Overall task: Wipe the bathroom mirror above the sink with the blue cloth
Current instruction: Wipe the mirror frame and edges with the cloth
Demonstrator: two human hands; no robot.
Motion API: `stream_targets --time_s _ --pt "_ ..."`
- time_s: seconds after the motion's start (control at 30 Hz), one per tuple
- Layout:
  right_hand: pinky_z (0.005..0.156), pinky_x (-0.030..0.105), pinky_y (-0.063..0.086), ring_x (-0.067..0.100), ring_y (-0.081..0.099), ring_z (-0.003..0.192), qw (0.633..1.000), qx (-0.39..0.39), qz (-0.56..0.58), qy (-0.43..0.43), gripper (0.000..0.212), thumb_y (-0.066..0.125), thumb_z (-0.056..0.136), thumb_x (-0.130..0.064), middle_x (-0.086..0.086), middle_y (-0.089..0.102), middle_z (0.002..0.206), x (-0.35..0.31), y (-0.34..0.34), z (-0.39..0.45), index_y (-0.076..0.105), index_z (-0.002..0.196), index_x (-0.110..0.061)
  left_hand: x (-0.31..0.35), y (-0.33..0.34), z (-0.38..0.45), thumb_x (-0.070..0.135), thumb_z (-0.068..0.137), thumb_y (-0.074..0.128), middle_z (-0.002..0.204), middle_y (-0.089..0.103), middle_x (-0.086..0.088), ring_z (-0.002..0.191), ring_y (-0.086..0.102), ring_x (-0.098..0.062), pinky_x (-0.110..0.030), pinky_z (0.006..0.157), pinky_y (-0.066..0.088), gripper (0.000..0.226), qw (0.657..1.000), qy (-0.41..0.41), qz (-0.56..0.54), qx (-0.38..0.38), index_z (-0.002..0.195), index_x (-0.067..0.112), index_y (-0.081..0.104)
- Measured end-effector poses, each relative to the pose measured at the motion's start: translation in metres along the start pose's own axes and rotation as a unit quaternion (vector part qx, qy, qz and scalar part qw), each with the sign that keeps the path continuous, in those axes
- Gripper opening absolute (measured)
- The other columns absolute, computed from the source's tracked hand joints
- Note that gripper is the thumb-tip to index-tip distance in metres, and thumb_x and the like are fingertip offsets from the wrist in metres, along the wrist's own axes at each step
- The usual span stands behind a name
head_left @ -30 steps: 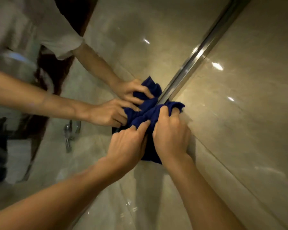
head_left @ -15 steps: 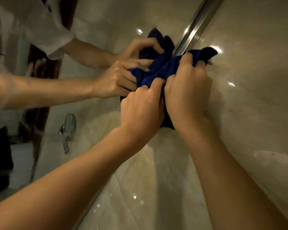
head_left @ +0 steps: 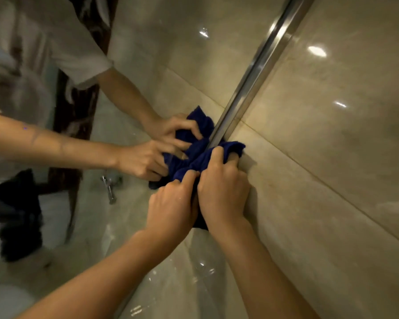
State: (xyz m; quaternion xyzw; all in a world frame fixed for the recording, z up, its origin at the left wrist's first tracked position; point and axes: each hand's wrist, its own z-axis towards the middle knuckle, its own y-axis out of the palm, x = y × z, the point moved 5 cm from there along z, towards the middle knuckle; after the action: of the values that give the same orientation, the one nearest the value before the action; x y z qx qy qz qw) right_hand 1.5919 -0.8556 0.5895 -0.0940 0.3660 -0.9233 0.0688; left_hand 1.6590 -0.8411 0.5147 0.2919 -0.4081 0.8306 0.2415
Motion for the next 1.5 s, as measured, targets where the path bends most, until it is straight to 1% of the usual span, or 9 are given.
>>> stream_targets --time_s 0.13,0.23,0.4,0.63,0.77,0.97,1.17,1.37,1.5 --pt "0.069 0.035 0.038 0.031 0.060 0.100 0.987 -0.157 0.025 -0.020 0.025 0.052 0.097 -0.021 0.012 0.057 0.119 0.005 -0.004 0.002 0.049 0.121 -0.016 -0.008 -0.004 -0.008 0.028 0.094 0.053 0.105 0.068 -0.006 0.097 0.062 -0.034 -0.040 0.069 0.045 0.027 0.999 -0.044 -0.022 -0.017 0.120 0.026 0.049" --pt "0.079 0.036 0.044 0.033 0.058 0.108 0.990 -0.127 0.055 -0.010 0.030 0.050 0.097 -0.023 0.012 0.060 0.120 0.020 -0.046 0.030 0.053 0.126 -0.019 0.022 -0.029 0.002 0.026 0.093 0.057 0.111 0.069 -0.009 0.099 0.063 -0.038 -0.045 0.078 0.050 0.037 0.996 -0.005 -0.071 0.055 0.129 0.025 0.050" --pt "0.077 0.037 0.043 0.033 0.059 0.105 0.995 0.078 0.065 0.005 0.027 0.048 0.098 -0.019 0.013 0.061 0.117 0.031 -0.107 0.081 0.054 0.124 -0.016 0.084 -0.071 0.050 0.025 0.093 0.057 0.120 0.068 -0.007 0.106 0.062 -0.036 -0.046 0.084 0.049 0.043 0.974 0.067 -0.113 0.186 0.136 0.022 0.053" --pt "0.068 0.032 0.033 0.033 0.061 0.096 0.995 0.090 0.038 0.019 0.025 0.050 0.098 -0.021 0.013 0.058 0.116 0.022 -0.061 0.069 0.054 0.122 -0.014 0.062 -0.040 0.046 0.027 0.094 0.053 0.099 0.072 -0.002 0.091 0.064 -0.031 -0.044 0.070 0.051 0.042 0.985 0.069 -0.075 0.143 0.135 0.034 0.055" --pt "0.056 0.028 0.028 0.035 0.062 0.066 0.992 0.112 0.052 0.019 0.017 0.073 0.080 -0.012 0.017 0.065 0.088 0.013 -0.034 0.033 0.064 0.095 -0.010 0.025 -0.011 0.025 0.034 0.093 0.053 0.097 0.071 -0.004 0.088 0.065 -0.030 -0.044 0.070 0.052 0.047 0.992 0.047 -0.053 0.101 0.140 0.037 0.049" --pt "0.044 0.025 0.033 0.028 0.060 0.051 0.998 -0.010 0.045 0.035 0.029 0.084 0.069 -0.018 0.012 0.064 0.079 0.001 0.020 -0.021 0.061 0.085 -0.014 -0.026 0.020 -0.014 0.035 0.086 0.053 0.085 0.073 0.002 0.078 0.068 -0.024 -0.042 0.062 0.054 0.044 0.998 0.005 -0.057 0.028 0.130 0.036 0.058" --pt "0.081 0.036 0.046 0.028 0.058 0.109 0.971 -0.228 0.065 0.017 0.029 0.048 0.099 -0.025 0.008 0.057 0.126 0.004 0.034 -0.043 0.050 0.128 -0.021 -0.057 0.028 -0.037 0.021 0.087 0.063 0.109 0.073 0.002 0.102 0.067 -0.025 -0.039 0.083 0.054 0.039 0.995 -0.080 -0.057 -0.029 0.125 0.029 0.065" --pt "0.070 0.032 0.030 0.032 0.058 0.104 0.994 0.000 0.095 0.045 0.028 0.047 0.099 -0.028 0.011 0.061 0.120 0.019 -0.041 0.015 0.053 0.125 -0.024 0.013 -0.030 0.009 0.018 0.085 0.063 0.113 0.073 -0.005 0.106 0.067 -0.025 -0.038 0.087 0.053 0.039 0.977 0.041 -0.141 0.157 0.124 0.014 0.067" --pt "0.072 0.026 0.029 0.028 0.059 0.102 0.992 0.053 0.102 0.059 0.027 0.051 0.097 -0.022 0.012 0.059 0.122 0.020 -0.037 0.033 0.054 0.123 -0.016 0.030 -0.019 0.029 0.014 0.091 0.065 0.115 0.072 0.003 0.103 0.068 -0.017 -0.040 0.084 0.055 0.043 0.973 0.064 -0.171 0.143 0.132 0.023 0.062"
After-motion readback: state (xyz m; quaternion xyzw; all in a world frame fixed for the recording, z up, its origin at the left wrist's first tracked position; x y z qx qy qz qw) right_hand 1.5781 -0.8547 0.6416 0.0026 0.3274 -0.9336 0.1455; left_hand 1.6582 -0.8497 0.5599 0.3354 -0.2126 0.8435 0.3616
